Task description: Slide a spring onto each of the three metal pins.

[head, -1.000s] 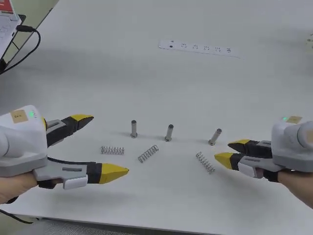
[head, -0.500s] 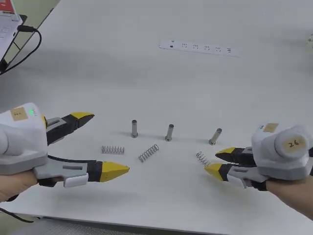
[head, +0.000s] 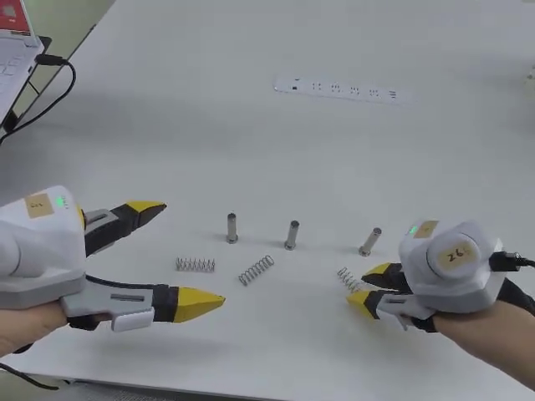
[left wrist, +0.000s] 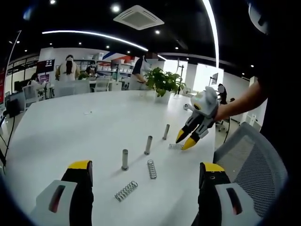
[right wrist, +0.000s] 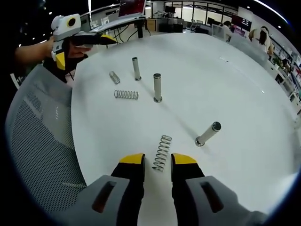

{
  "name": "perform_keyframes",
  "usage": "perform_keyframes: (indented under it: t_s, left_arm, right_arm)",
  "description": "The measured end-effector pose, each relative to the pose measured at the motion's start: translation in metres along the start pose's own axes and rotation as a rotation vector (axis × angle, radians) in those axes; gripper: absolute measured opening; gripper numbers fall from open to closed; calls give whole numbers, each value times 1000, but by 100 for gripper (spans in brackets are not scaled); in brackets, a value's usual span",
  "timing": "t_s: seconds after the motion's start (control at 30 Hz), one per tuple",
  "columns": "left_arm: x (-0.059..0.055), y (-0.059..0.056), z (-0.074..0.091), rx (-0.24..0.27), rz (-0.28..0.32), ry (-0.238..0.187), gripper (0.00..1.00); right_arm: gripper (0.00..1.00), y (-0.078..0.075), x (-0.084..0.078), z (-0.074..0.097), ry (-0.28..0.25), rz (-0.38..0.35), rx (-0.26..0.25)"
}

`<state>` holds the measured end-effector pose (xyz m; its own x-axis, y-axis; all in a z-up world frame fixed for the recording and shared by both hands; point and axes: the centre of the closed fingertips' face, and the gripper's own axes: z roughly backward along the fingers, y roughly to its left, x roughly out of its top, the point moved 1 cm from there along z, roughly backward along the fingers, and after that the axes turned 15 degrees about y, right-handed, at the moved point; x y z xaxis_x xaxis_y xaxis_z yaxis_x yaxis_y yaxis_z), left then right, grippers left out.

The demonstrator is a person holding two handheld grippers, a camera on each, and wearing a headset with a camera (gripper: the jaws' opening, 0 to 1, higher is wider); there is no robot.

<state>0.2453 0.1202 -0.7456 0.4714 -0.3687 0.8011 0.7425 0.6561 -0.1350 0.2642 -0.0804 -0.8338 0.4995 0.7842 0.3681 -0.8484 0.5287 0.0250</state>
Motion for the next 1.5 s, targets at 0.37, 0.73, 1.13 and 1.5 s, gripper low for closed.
perform_keyframes:
  t_s: [0.37, 0.73, 1.13, 1.5]
  left_arm:
    - [5, 2, -1, 0, -9, -1, 91]
    - [3, -3, -1, -8, -12, 4, 91]
    - [1, -9, -4, -19, -19, 10, 91]
    - [0, -11, -1, -20, -15, 6, 90]
  right_arm:
    - [18, -1, -7, -6, 47, -16, 10]
    - [10, 1, -10, -10, 79, -3, -3]
    - [8, -2, -9, -9, 68, -57, 6]
    - [8, -1, 1, 3, 36, -40, 5]
